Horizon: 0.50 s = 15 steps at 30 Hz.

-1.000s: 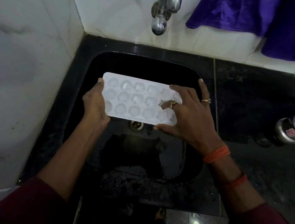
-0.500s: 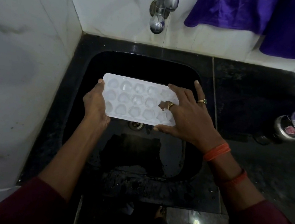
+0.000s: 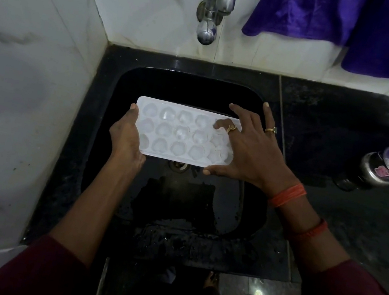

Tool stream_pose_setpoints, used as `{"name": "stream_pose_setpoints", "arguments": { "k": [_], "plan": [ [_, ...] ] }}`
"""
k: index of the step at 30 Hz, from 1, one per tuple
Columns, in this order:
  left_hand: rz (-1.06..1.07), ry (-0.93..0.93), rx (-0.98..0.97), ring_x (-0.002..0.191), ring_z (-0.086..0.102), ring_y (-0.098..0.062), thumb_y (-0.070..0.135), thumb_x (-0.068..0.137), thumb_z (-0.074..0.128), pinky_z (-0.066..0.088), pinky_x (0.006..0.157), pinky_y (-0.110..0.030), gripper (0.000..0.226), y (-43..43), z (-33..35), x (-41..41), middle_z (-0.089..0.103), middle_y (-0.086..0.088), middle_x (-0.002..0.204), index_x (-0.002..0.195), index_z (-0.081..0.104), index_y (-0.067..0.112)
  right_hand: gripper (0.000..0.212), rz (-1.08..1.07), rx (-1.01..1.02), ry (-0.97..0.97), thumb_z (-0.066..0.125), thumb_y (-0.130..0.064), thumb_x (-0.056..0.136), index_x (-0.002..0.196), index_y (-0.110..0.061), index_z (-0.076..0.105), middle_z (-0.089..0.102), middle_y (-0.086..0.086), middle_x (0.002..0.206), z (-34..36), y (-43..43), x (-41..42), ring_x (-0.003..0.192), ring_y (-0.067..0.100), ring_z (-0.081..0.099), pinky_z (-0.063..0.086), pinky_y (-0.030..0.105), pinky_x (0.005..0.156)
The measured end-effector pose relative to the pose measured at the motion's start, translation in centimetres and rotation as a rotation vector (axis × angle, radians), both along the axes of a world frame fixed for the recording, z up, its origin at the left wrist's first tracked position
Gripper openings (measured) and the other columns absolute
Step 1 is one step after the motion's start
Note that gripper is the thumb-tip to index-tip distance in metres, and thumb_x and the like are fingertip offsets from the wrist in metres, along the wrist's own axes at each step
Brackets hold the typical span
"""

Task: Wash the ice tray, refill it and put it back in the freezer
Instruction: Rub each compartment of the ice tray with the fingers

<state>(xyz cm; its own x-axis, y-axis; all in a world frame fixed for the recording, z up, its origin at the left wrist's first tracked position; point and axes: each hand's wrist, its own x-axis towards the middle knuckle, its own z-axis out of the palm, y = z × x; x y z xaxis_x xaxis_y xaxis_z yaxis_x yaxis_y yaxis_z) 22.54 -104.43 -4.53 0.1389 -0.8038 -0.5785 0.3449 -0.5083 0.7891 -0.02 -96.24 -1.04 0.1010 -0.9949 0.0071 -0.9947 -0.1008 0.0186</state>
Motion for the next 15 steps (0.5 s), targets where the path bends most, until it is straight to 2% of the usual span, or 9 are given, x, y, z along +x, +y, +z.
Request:
{"name": "stream_pose_setpoints", "arguments": {
  "k": [3,8,11,15],
  "plan": [
    [-0.002,0.004,-0.002,0.092,0.078,-0.029,0.041,0.103,0.058,0.065,0.07,-0.046,0.036,0.03,0.04,-0.01,0.079,-0.009,0.107,0.118,0.072,0.01,0.114,-0.002,0.017,-0.013,0.036,-0.099,0.052,0.137,-0.025,0.05,0.031,0.015,0.157,0.12,-0.16,-0.08,0.146,0.032,0.028,-0.008,0.06,0.121],
    [0.003,0.033,0.005,0.092,0.078,-0.029,0.041,0.103,0.058,0.063,0.066,-0.043,0.037,0.01,-0.01,-0.1,0.079,-0.009,0.107,0.118,0.072,0.011,0.115,0.015,0.053,-0.047,0.049,-0.095,0.053,0.142,-0.023,0.046,0.02,0.015,0.162,0.36,-0.38,-0.4,0.152,0.028,0.014,-0.017,0.056,0.119],
    [0.005,0.035,0.006,0.092,0.078,-0.029,0.041,0.103,0.059,0.063,0.065,-0.042,0.036,-0.02,-0.08,-0.11,0.079,-0.009,0.107,0.118,0.073,0.011,0.123,0.027,0.086,-0.026,0.037,-0.1,0.052,0.147,-0.021,0.043,0.012,0.016,0.165,0.21,-0.55,-0.64,0.154,0.027,0.006,-0.026,0.05,0.116],
    [0.003,0.033,0.012,0.092,0.078,-0.029,0.041,0.103,0.058,0.063,0.066,-0.041,0.037,-0.01,-0.14,-0.11,0.079,-0.009,0.107,0.117,0.073,0.01,0.126,0.023,0.144,-0.029,0.032,-0.101,0.052,0.152,-0.025,0.036,0.003,0.015,0.166,0.07,-0.69,-0.78,0.154,0.028,-0.001,-0.024,0.053,0.117]
  ]
}}
